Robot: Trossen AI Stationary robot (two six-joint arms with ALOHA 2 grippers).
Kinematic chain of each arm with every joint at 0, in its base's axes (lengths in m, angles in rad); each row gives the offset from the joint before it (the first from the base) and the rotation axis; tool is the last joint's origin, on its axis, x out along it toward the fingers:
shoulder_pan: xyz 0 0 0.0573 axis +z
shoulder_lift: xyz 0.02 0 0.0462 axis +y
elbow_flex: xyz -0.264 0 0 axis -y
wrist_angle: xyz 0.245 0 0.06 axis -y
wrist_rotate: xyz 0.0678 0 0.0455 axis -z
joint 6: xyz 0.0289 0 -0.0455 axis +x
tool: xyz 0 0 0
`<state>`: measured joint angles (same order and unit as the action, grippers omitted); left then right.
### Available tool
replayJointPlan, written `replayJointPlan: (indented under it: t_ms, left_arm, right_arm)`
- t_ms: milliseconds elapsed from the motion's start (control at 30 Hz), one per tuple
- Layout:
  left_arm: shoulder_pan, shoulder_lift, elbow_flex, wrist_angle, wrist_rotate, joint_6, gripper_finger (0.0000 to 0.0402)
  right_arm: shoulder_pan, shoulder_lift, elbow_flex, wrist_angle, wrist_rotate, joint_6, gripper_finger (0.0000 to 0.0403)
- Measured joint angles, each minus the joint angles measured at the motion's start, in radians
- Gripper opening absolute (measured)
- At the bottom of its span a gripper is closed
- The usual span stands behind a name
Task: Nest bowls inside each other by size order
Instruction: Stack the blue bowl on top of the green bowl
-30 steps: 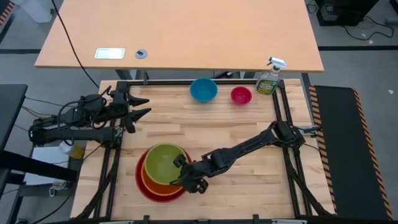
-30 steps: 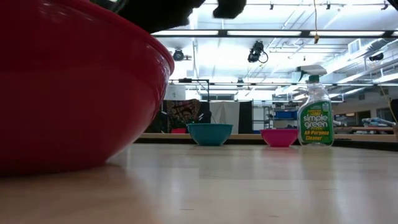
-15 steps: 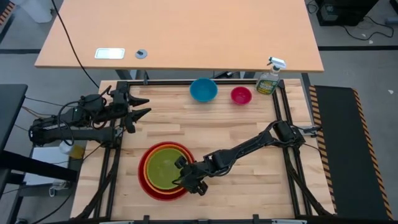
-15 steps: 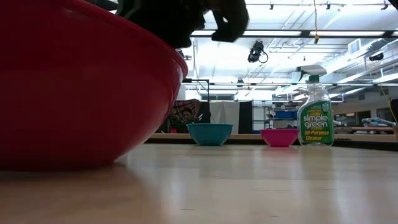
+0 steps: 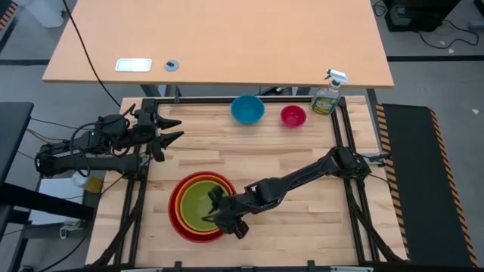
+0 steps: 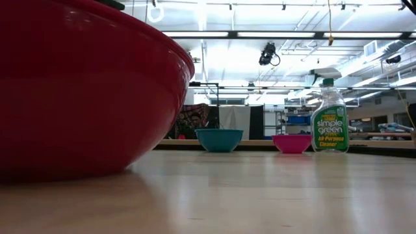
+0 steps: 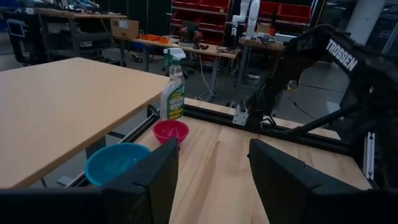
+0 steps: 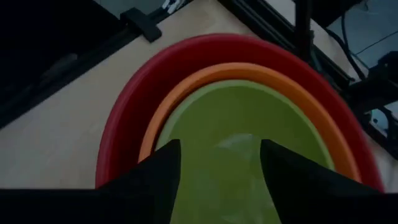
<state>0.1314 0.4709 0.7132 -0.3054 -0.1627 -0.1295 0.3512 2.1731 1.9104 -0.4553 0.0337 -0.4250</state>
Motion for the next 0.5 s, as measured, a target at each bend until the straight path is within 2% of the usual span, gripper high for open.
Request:
replayJointPlan:
  t_ms: [67, 233, 367, 500]
  left_arm:
    - [0.000, 0.000, 0.000, -0.002, 0.000, -0.002, 0.0199]
    - [0.000, 0.000, 0.000, -0.021, 0.000, -0.009, 0.0199]
    - [0.000, 0.000, 0.000, -0.044, 0.000, -0.011, 0.0199]
    - [0.000, 0.000, 0.000, -0.046, 0.000, -0.009, 0.0199]
  right_arm:
    - [-0.006, 0.000, 0.041, -0.061, 0.022, -0.013, 0.0225]
    - [-0.067, -0.002, 0.073, -0.215, 0.177, -0.028, 0.0214]
    - [-0.139, -0.023, 0.034, -0.275, 0.186, 0.025, 0.0200]
    - [-0.211, -0.078, -0.054, -0.245, 0.184, 0.045, 0.0189]
